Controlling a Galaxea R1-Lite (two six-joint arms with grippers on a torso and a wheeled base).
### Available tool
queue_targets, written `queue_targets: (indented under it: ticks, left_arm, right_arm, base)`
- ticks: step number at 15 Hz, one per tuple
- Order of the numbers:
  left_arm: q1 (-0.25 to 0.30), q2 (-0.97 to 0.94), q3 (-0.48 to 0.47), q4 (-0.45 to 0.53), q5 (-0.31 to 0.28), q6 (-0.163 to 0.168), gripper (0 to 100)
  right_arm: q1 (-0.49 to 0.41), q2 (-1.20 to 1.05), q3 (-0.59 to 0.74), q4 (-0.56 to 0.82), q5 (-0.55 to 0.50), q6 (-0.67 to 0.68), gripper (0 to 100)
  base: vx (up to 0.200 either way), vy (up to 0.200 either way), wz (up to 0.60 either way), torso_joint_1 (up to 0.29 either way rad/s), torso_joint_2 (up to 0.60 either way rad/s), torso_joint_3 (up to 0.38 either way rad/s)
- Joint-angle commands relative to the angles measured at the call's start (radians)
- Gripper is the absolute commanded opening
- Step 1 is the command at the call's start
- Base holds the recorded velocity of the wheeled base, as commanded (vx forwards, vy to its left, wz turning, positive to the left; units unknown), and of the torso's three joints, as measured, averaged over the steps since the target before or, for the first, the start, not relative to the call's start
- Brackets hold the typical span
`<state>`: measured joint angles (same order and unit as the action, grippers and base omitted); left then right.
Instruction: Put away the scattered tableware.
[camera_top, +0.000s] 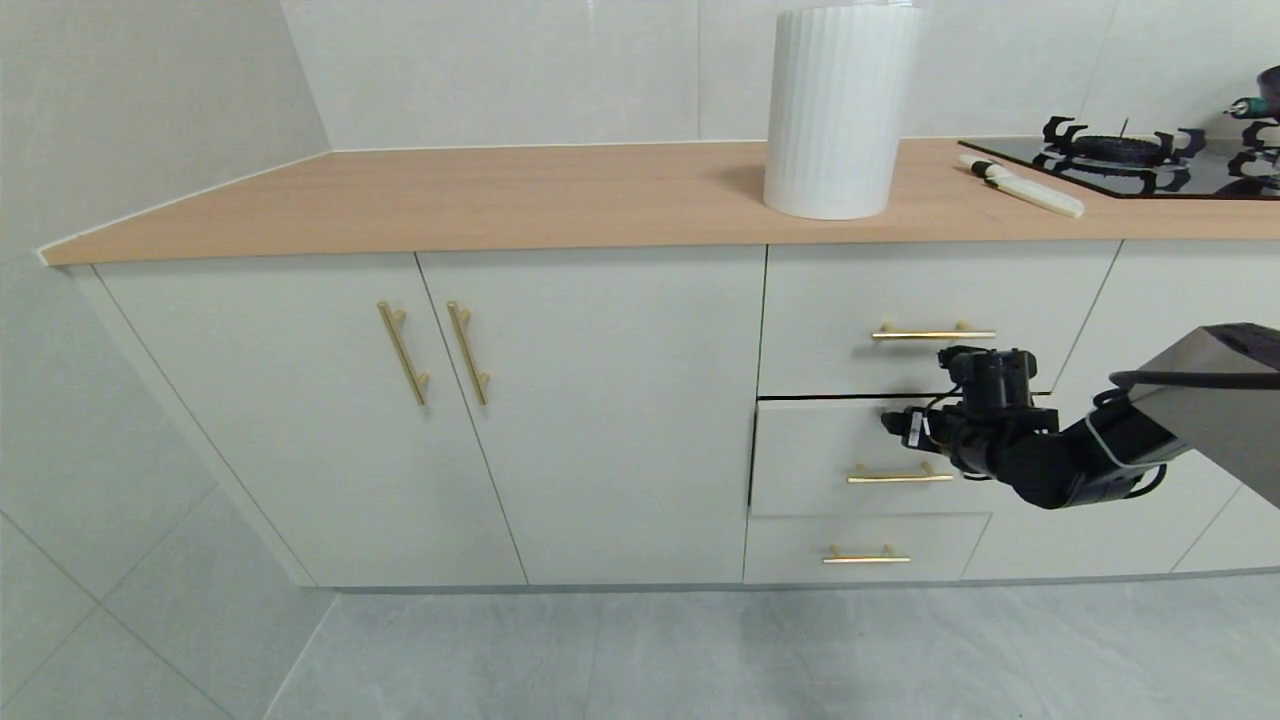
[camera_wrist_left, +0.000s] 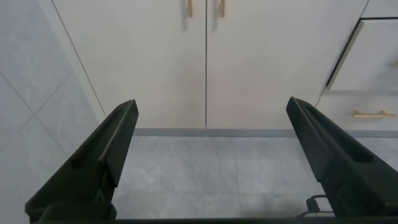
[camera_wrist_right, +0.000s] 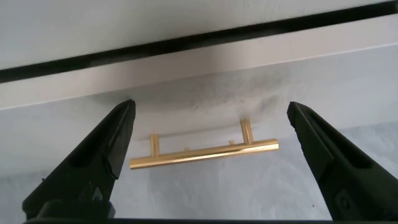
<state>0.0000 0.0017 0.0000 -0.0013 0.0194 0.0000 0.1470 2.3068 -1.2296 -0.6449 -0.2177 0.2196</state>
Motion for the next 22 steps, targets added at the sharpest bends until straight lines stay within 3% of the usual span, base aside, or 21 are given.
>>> queue_targets:
  ticks: [1,13,16,22]
  left_arm:
    - [0.000,0.001,0.000,0.000,0.001,0.000,100]
    - [0.000,0.001,0.000,0.000,0.001,0.000,100]
    - [0.000,0.001,0.000,0.000,0.001,0.000,100]
    - [0.000,0.001,0.000,0.000,0.001,0.000,100]
  right_arm:
    - [0.000,0.033,-0.007,-0.038,-0.016,-0.002,100]
    - [-0.010,0.034,-0.041,-0.117,-0.080,0.000,100]
    - [-0.010,-0.096,0.062,-0.117,-0.069,0.000,100]
    - [-0.007,-0.800,0.548,-0.122,-0.069,-0.031,100]
  base:
    - [0.000,0.000,0.00,0.000,0.00,0.000]
    - [0.000,0.000,0.00,0.000,0.00,0.000]
    - [0.000,0.000,0.00,0.000,0.00,0.000]
    - [0.000,0.000,0.00,0.000,0.00,0.000]
